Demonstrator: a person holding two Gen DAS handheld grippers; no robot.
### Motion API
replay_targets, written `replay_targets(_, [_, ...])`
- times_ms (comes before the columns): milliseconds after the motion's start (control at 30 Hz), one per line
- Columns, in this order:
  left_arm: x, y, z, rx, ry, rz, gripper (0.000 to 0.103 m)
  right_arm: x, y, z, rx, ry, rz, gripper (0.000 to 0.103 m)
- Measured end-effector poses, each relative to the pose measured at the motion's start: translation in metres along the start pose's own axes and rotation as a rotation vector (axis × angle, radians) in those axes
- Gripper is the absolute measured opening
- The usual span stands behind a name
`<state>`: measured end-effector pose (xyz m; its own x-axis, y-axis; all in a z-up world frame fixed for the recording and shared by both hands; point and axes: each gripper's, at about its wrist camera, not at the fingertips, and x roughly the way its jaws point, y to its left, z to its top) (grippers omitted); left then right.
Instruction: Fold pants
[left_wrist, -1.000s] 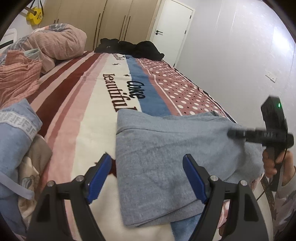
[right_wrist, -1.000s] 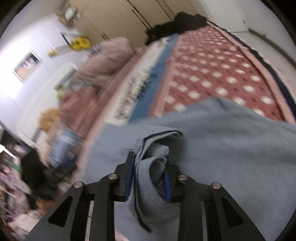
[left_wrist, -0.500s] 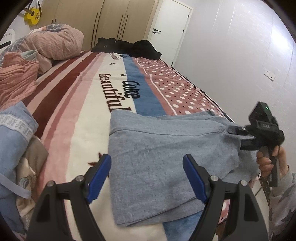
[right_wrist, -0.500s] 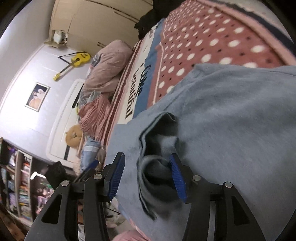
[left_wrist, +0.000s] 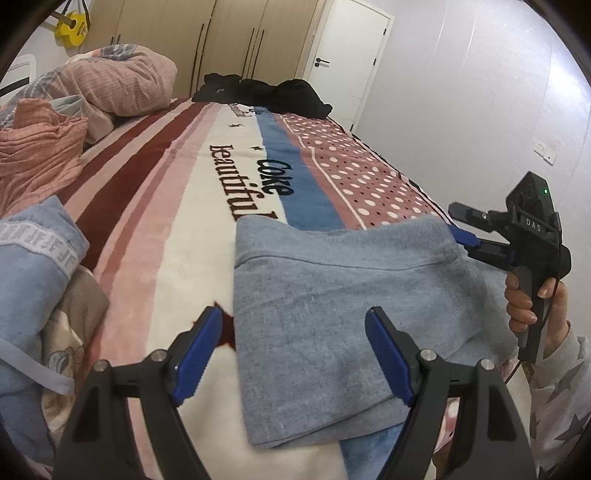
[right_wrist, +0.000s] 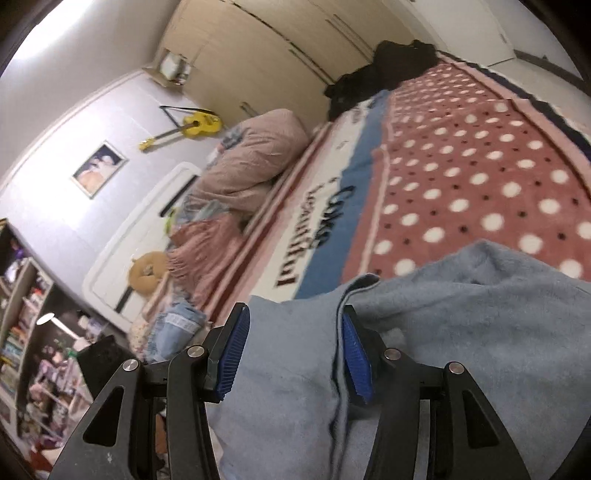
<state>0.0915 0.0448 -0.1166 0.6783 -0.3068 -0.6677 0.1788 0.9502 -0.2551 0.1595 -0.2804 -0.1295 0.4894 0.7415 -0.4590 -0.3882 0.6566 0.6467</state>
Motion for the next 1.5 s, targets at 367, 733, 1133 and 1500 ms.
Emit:
replay_targets(367, [-0.003,-0.002,0.000,-0.006,-0.006,-0.017,0.077,-0.036,-0.046,-0.032,0.193,0.187,0.070,0.046])
replay_targets(733, [-0.005,-0.009,0.002,0.004,-0.011,-0.009,0.077,0.020,-0.048,-0.020,0.224,0.161,0.092,0.046])
replay_targets(1133, [-0.001,0.001,0.003,-0.011,-0.006,0.001,0.077,-0.008,-0.002,0.010,0.019,-0.060,0.175,0.041])
replay_targets(1500, [-0.003,-0.007,0.002,-0.004,-0.006,-0.020,0.077,-0.013,-0.030,-0.024,0.084,0.165,-0.076,0.062])
